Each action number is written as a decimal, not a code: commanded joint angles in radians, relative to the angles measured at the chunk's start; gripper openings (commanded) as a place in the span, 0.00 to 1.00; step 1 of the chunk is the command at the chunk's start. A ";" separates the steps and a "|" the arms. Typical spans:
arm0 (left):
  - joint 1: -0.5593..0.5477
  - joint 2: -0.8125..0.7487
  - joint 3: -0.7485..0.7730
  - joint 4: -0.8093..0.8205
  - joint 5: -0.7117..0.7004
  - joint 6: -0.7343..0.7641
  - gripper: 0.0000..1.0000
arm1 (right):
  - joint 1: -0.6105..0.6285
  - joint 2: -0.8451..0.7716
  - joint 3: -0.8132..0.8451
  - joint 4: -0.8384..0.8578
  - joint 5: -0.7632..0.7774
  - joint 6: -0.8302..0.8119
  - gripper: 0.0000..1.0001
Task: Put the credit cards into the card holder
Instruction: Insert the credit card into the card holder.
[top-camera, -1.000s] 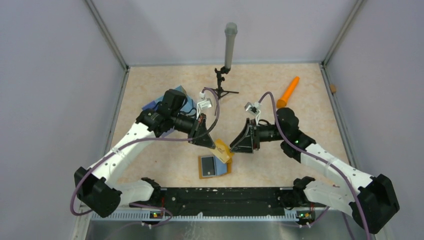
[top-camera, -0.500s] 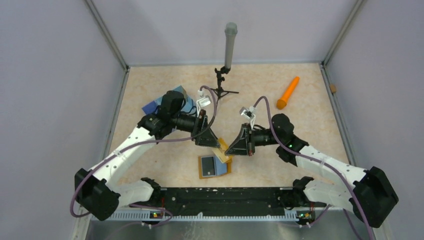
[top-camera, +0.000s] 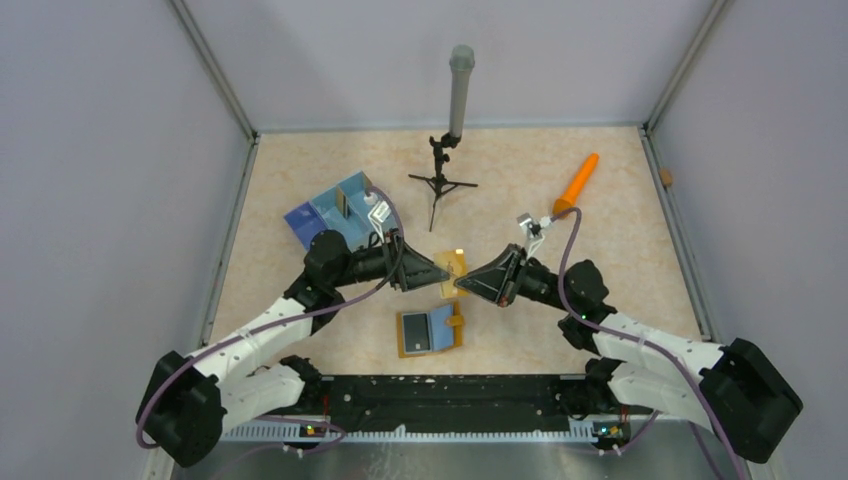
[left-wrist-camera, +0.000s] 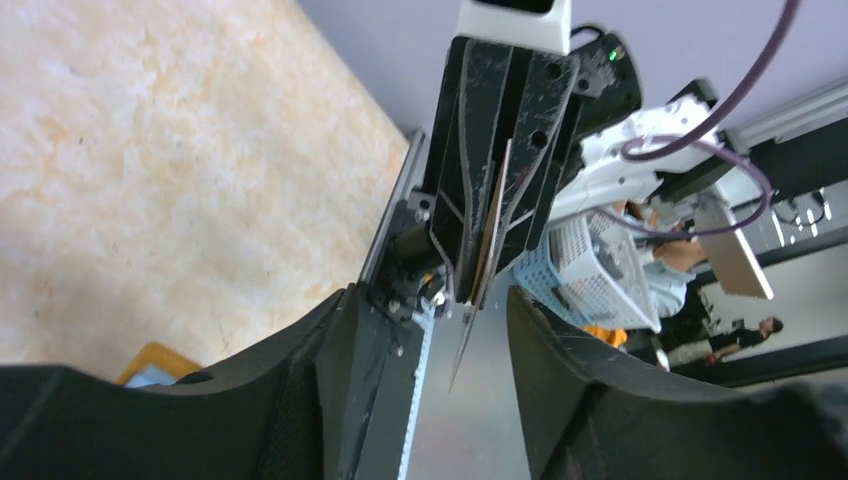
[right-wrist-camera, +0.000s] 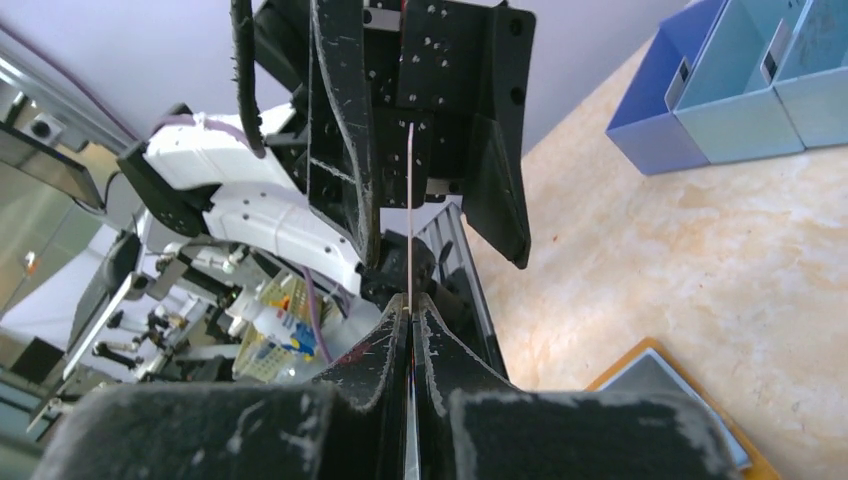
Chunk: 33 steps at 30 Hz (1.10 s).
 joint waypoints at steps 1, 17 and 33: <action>-0.016 -0.037 -0.032 0.270 -0.098 -0.129 0.56 | 0.012 -0.023 -0.017 0.162 0.087 0.041 0.00; -0.036 -0.021 -0.052 0.284 -0.049 -0.179 0.28 | 0.014 0.016 0.000 0.124 0.069 0.033 0.00; -0.039 -0.122 -0.047 -0.428 -0.396 0.037 0.00 | 0.081 -0.080 0.082 -0.750 0.390 -0.094 0.75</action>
